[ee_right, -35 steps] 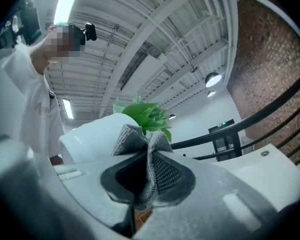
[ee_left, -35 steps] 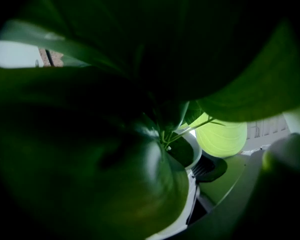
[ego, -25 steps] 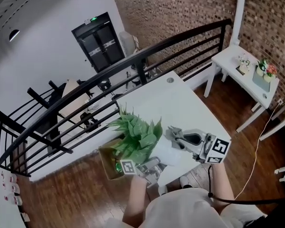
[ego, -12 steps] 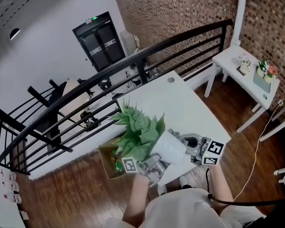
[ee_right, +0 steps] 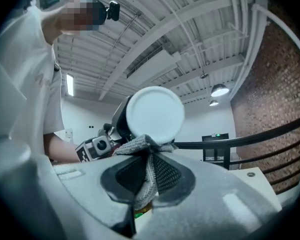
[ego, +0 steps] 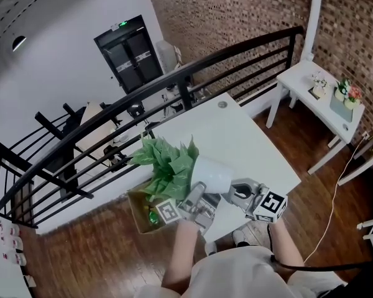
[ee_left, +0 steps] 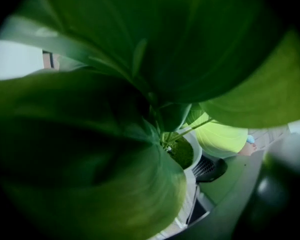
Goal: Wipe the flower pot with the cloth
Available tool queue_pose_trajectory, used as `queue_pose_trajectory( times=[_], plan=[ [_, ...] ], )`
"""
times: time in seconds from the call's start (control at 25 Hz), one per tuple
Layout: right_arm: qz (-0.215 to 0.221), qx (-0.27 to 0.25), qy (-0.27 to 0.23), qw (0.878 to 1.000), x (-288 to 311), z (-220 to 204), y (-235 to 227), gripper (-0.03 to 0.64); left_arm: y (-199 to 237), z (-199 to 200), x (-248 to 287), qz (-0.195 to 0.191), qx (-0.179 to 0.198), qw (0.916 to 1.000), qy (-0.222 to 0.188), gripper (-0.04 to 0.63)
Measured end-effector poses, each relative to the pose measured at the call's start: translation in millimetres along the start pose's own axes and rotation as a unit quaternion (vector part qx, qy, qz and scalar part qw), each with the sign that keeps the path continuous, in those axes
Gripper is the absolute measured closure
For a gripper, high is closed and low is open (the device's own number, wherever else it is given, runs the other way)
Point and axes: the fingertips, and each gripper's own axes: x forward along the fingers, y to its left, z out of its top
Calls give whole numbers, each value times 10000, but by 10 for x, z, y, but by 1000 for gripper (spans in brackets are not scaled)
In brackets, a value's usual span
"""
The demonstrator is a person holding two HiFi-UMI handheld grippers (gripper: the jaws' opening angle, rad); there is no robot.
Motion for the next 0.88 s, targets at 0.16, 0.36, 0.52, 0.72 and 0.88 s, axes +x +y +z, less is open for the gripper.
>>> queue_pose_trajectory(
  times=[0.16, 0.36, 0.52, 0.72, 0.88],
  plan=[
    [-161, -235, 19, 9996, 73, 62, 130, 603, 82, 62, 67, 309, 352, 9989, -101, 58],
    [-247, -857, 24, 9960, 166, 244, 330, 603, 213, 88, 36, 735, 557, 9956, -140, 58],
    [-363, -1303, 234, 9905, 152, 285, 353, 603, 290, 86, -2, 901, 481, 9945, -223, 59],
    [-690, -1637, 123, 9840, 77, 503, 337, 603, 371, 97, -80, 1111, 323, 9930, -241, 60],
    [-926, -1524, -809, 9806, 47, 806, 313, 603, 438, -2, -133, 1166, 119, 9929, -187, 60]
  ],
)
